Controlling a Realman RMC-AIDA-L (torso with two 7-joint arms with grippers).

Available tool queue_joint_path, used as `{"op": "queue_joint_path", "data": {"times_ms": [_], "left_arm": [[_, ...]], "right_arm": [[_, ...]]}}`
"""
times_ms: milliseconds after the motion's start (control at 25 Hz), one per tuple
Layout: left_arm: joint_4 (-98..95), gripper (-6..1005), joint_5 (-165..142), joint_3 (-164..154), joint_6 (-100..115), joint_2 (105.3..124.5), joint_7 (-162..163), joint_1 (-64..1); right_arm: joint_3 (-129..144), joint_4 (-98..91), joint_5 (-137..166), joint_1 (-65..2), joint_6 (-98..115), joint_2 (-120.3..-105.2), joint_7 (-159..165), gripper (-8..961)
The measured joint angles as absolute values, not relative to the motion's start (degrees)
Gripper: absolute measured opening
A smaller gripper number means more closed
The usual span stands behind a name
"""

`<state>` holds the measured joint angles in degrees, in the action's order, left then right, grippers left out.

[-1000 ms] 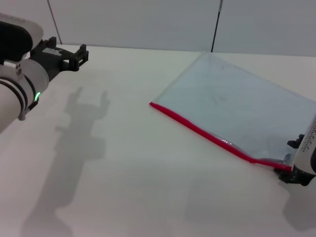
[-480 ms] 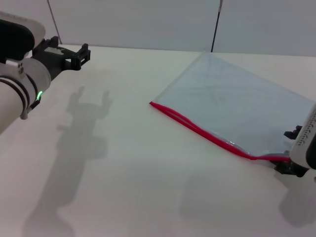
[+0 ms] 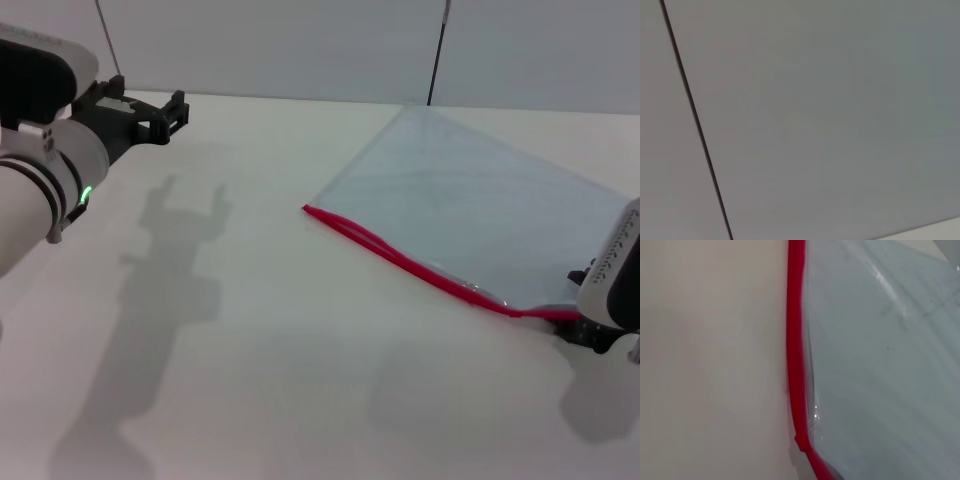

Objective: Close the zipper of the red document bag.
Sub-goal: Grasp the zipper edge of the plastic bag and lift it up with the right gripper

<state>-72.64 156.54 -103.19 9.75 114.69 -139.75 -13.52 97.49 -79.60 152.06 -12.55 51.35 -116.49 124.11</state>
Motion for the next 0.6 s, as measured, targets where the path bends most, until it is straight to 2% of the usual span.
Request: {"op": "queue_joint_path", "data": {"times_ms": [400, 600], "left_arm": [[-72.70, 683, 156.54, -103.28, 9.75, 114.80, -139.80, -13.54], [-72.74, 673, 156.54, -103.28, 9.75, 114.82, -139.81, -13.54]], "right_arm": [[96.44, -78.98, 152.05, -12.66, 48.88, -116.39, 126.07, 497], [97.00, -79.14, 152.06, -12.91, 48.74, -116.43, 126.20, 364]]}}
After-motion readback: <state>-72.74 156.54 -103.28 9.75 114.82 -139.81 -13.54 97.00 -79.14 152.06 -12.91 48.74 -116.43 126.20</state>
